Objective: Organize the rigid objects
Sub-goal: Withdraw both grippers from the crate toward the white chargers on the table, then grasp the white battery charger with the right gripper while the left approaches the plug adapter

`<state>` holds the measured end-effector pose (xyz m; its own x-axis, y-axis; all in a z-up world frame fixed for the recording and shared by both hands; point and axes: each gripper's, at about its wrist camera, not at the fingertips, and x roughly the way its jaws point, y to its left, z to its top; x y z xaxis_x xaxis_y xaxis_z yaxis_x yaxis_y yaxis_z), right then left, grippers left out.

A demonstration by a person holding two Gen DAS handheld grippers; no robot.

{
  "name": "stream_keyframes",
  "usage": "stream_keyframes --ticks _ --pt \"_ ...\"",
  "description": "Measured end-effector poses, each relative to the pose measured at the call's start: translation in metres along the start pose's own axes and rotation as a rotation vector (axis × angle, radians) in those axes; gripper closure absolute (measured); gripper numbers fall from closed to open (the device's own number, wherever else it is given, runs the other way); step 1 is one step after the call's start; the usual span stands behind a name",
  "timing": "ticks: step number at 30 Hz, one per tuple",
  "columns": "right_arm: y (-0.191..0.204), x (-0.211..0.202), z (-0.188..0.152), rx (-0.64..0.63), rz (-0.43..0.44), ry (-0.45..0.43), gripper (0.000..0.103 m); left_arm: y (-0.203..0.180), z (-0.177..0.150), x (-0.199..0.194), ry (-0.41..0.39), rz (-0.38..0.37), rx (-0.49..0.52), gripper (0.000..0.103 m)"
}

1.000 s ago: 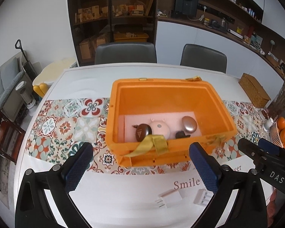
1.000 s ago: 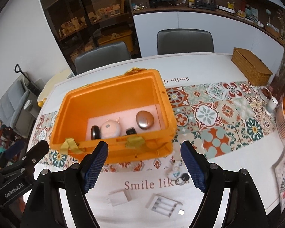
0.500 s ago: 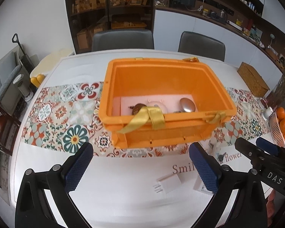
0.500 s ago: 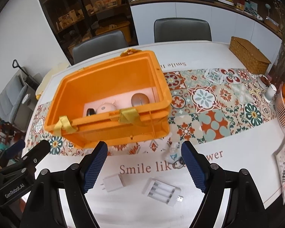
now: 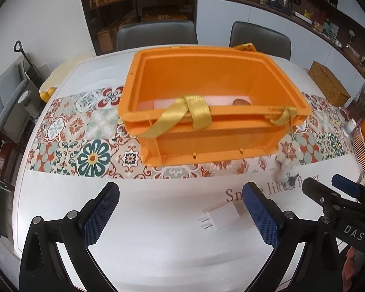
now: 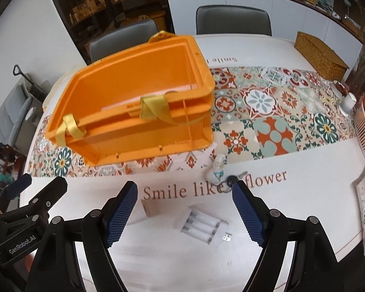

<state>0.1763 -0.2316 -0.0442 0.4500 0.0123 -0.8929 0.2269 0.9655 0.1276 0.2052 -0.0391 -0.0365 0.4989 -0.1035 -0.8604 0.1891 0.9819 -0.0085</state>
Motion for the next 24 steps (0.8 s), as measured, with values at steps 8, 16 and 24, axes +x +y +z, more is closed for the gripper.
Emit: stream_keyframes --ticks 8,16,24 --pt "-0.008 0.019 -0.016 0.009 0.001 0.065 0.019 -0.006 -0.016 0.014 0.040 0.021 0.016 0.000" --pt "-0.014 0.036 -0.032 0.012 0.005 0.114 0.019 -0.009 -0.029 0.028 0.083 0.031 0.025 0.000" --pt "-0.018 0.051 -0.043 0.015 0.013 0.149 0.019 -0.012 -0.044 0.039 0.116 0.045 0.031 0.000"
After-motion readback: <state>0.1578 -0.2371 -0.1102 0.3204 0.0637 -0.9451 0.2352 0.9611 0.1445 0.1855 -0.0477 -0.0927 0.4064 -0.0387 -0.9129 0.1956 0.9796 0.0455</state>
